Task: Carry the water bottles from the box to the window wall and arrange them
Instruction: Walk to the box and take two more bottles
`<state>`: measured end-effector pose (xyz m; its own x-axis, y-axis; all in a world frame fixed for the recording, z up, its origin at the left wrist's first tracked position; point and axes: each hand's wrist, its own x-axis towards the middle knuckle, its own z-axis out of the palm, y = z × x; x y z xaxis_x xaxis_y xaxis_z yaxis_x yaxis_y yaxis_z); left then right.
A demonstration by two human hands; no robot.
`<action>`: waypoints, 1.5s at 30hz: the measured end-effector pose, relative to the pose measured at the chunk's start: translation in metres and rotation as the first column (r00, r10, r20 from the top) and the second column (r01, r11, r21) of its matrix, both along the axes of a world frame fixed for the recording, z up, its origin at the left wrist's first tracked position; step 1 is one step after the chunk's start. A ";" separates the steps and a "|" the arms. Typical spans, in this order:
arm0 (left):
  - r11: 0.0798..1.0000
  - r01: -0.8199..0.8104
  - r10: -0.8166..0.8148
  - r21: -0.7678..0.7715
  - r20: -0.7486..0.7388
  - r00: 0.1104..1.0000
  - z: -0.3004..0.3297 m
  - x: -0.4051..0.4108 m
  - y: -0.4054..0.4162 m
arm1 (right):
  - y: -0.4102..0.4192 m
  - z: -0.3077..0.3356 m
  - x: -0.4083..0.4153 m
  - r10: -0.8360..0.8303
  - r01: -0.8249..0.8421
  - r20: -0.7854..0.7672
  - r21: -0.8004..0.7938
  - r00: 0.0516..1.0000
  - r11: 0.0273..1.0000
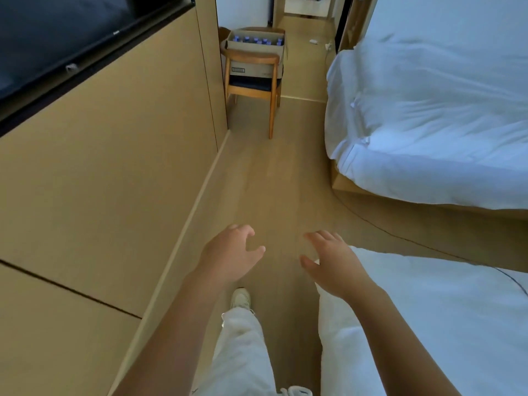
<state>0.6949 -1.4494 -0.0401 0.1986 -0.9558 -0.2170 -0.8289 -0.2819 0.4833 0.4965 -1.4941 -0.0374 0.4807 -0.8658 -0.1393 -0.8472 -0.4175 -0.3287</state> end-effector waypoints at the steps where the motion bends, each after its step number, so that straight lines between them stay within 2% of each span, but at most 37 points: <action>1: 1.000 0.007 -0.007 -0.010 0.000 1.000 -0.001 0.008 -0.021 | -0.020 -0.001 0.009 0.000 0.000 -0.009 -0.005 1.000 1.000; 10: 0.999 -0.001 0.002 -0.043 0.016 1.000 0.014 0.115 -0.215 | -0.202 0.009 0.100 -0.038 0.036 -0.058 -0.036 0.998 0.999; 17: 1.000 -0.011 0.011 -0.005 0.012 1.000 0.006 0.167 -0.320 | -0.311 -0.003 0.148 -0.062 0.063 -0.041 0.004 0.997 0.998; 25: 0.999 0.000 -0.001 0.038 0.030 1.000 -0.008 0.201 -0.472 | -0.468 -0.020 0.181 -0.058 0.059 -0.035 0.024 0.998 0.998; 36: 0.998 -0.055 0.053 0.033 0.046 0.998 0.015 0.216 -0.728 | -0.735 -0.008 0.208 0.040 -0.039 -0.023 0.018 0.999 0.999; 45: 0.997 -0.079 0.078 0.013 0.025 0.997 0.003 0.261 -0.887 | -0.898 -0.013 0.253 0.074 -0.073 -0.034 0.038 0.997 0.997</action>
<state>0.9556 -2.3368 -0.0374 0.2784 -0.9339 -0.2245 -0.8155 -0.3533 0.4583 0.7495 -2.3919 -0.0508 0.5371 -0.8222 -0.1883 -0.8260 -0.4675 -0.3150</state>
